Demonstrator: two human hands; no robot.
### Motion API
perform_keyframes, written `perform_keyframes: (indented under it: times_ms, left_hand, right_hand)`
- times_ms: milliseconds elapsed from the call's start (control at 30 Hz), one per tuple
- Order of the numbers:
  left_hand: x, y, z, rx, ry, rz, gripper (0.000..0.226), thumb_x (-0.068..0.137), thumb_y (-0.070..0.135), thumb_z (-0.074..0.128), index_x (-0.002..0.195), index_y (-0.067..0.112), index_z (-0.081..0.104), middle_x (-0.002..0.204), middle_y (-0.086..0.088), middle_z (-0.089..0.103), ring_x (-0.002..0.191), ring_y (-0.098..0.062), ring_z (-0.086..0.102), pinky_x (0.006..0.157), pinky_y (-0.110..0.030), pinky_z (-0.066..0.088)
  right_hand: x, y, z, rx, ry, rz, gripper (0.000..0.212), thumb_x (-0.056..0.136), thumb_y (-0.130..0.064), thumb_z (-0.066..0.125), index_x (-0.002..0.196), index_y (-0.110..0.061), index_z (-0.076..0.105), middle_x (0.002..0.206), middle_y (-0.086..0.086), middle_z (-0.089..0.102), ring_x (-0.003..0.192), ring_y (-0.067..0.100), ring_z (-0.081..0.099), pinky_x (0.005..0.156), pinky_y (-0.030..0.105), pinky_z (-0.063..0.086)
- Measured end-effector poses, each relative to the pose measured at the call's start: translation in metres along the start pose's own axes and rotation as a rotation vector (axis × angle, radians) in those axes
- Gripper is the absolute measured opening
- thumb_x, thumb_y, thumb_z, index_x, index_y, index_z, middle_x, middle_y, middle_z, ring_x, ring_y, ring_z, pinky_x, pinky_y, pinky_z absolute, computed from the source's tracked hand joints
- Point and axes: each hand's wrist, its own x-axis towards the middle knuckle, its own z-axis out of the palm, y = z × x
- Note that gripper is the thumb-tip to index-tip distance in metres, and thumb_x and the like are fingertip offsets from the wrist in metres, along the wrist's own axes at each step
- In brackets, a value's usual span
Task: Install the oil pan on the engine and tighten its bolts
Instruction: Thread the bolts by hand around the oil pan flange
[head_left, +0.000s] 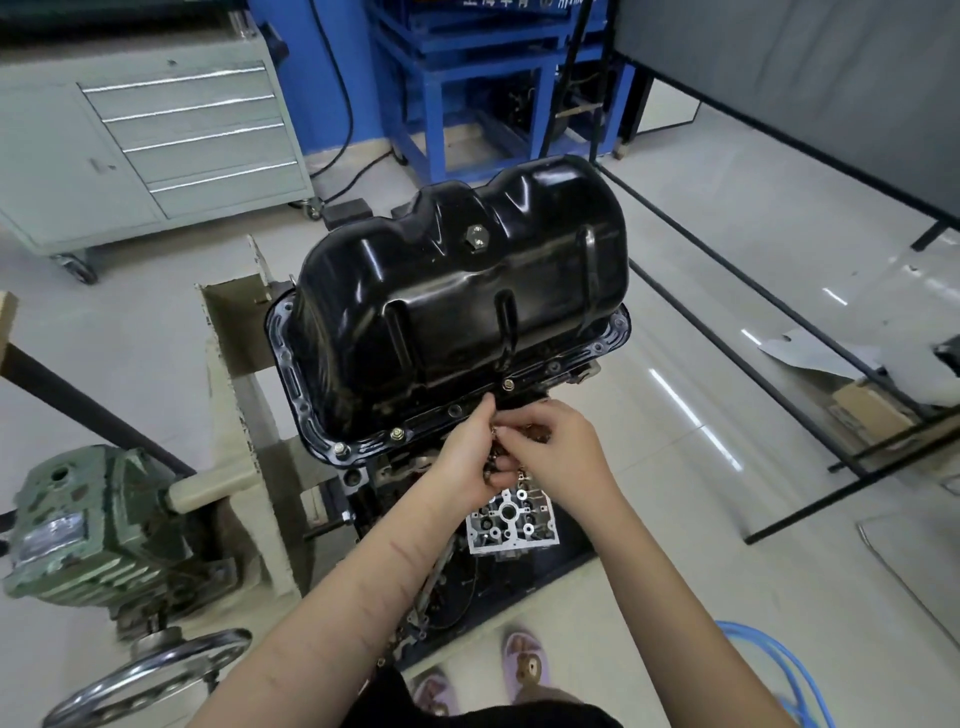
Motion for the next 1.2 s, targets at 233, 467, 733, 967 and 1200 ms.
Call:
perform_keyframes:
  times_ms: [233,467,733,967,1200]
  left_hand:
    - [0.003,-0.004,0.011,0.021,-0.027,0.046,0.047,0.096,0.046,0.034,0.074,0.011,0.057,0.041,0.001,0.044,0.026,-0.006,0.029,0.03,-0.007,0.018]
    - [0.023,-0.017,0.056,0.039,0.037,0.095,0.052,0.092,0.053,0.036,0.07,0.01,0.055,0.04,0.002,0.039,0.026,-0.006,0.027,0.031,-0.007,0.016]
    - [0.046,-0.032,0.1,-0.042,0.123,0.14,0.049,0.091,0.054,0.037,0.07,0.012,0.052,0.037,0.004,0.034,0.026,-0.006,0.027,0.031,-0.009,0.016]
    - [0.051,-0.037,0.1,-0.121,0.056,0.186,0.035,0.096,0.038,0.037,0.101,0.01,0.057,0.042,0.009,0.036,0.027,-0.003,0.025,0.028,-0.009,0.017]
    - [0.055,-0.034,0.099,-0.1,0.046,0.282,0.025,0.096,0.028,0.039,0.093,0.008,0.054,0.043,0.009,0.037,0.028,-0.002,0.025,0.028,-0.008,0.017]
  right_hand:
    - [0.008,0.001,-0.024,0.163,-0.111,0.053,0.015,0.084,-0.014,0.061,0.075,-0.024,0.069,0.064,-0.011,0.064,0.068,0.005,0.061,0.073,0.024,0.049]
    - [0.044,0.02,-0.071,-0.005,-0.346,0.024,0.016,0.083,-0.012,0.058,0.094,-0.019,0.067,0.062,-0.013,0.06,0.068,0.005,0.059,0.074,0.024,0.047]
    - [0.073,0.044,-0.11,0.085,-0.369,-0.052,0.018,0.076,-0.004,0.064,0.076,-0.021,0.06,0.072,-0.002,0.063,0.066,0.01,0.061,0.07,0.022,0.048]
    - [0.081,0.058,-0.113,0.272,-0.162,-0.183,0.028,0.08,-0.005,0.067,0.085,-0.032,0.063,0.079,-0.012,0.063,0.078,0.005,0.06,0.071,0.012,0.046]
    - [0.085,0.065,-0.112,0.395,-0.244,-0.118,0.024,0.081,-0.006,0.066,0.083,-0.03,0.064,0.077,-0.011,0.066,0.075,-0.002,0.061,0.069,0.011,0.048]
